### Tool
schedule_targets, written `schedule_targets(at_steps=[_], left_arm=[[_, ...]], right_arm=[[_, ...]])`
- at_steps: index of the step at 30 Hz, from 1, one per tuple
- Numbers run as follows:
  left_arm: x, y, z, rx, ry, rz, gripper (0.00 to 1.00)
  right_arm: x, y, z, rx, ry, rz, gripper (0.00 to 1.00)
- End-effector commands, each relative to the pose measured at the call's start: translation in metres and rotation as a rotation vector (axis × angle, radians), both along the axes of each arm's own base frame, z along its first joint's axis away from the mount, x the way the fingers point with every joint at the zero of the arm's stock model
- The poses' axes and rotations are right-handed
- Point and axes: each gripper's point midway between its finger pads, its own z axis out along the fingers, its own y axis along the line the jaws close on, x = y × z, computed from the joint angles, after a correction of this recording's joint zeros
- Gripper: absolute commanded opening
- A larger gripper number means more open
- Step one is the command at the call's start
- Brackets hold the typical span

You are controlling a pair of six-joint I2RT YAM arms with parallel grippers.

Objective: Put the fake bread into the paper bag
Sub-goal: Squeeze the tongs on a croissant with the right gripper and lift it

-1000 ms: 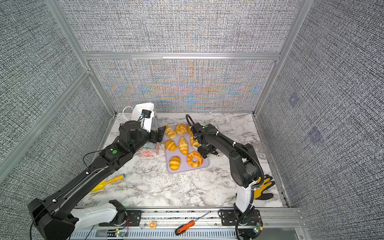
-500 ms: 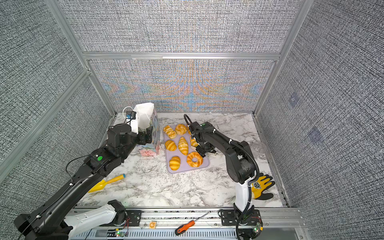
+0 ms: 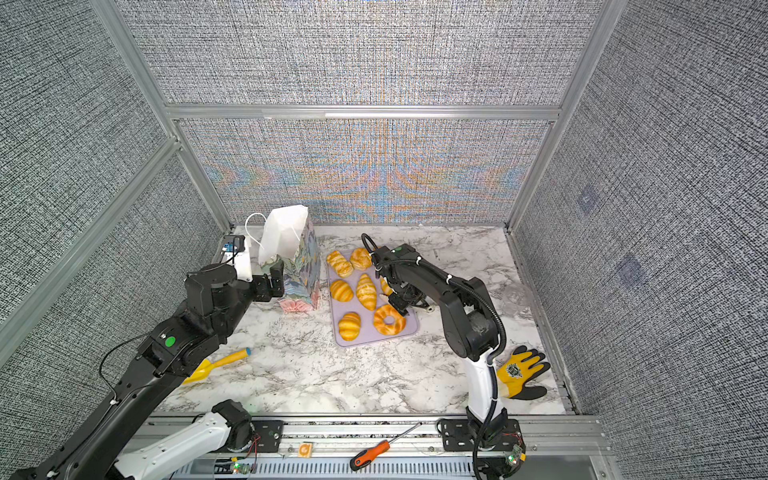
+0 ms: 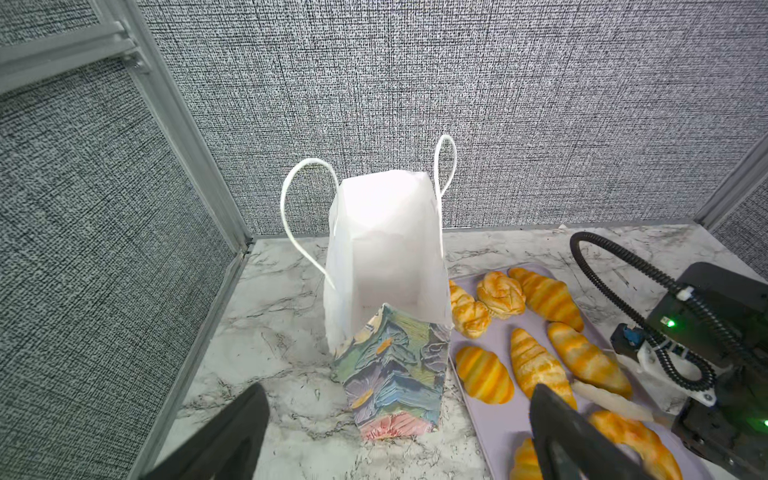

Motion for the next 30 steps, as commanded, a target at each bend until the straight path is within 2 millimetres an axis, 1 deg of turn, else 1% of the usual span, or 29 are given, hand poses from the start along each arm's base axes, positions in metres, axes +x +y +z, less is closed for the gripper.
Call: schedule_targets(at_steps=[1, 6, 10, 13, 15, 16, 21, 26, 28, 30], left_arm=[[0.001, 0.004, -0.006, 0.009, 0.026, 0.001, 0.99], [0.005, 0.012, -0.009, -0.013, 0.043, 0.015, 0.99], [0.004, 0.013, -0.014, -0.015, 0.059, 0.007, 0.99], [0.003, 0.016, -0.013, -0.010, 0.057, 0.013, 0.99], [0.002, 0.018, -0.012, -0.011, 0.053, 0.016, 0.99], [0.003, 0.018, -0.012, -0.012, 0.053, 0.018, 0.99], [0.004, 0.020, -0.011, -0.006, 0.059, 0.026, 0.99], [0.008, 0.025, -0.008, -0.004, 0.059, 0.045, 0.99], [0.010, 0.028, -0.005, -0.007, 0.053, 0.058, 0.99], [0.010, 0.030, -0.002, -0.011, 0.049, 0.063, 0.99]], right_arm=[[0.001, -0.002, 0.000, -0.025, 0.005, -0.009, 0.71], [0.003, -0.001, -0.002, -0.029, 0.010, -0.003, 0.69], [0.000, -0.004, -0.005, -0.042, 0.030, -0.001, 0.66], [0.001, -0.006, -0.004, -0.046, 0.037, -0.001, 0.60], [0.003, -0.006, -0.001, -0.039, 0.035, -0.004, 0.51], [0.004, -0.005, 0.000, -0.037, 0.033, -0.001, 0.49], [0.002, -0.003, 0.006, -0.018, 0.031, 0.002, 0.48], [-0.001, -0.003, 0.015, 0.019, 0.012, 0.000, 0.40], [-0.004, 0.002, 0.019, 0.067, 0.007, -0.001, 0.37], [-0.005, 0.005, 0.023, 0.104, -0.002, 0.000, 0.36]])
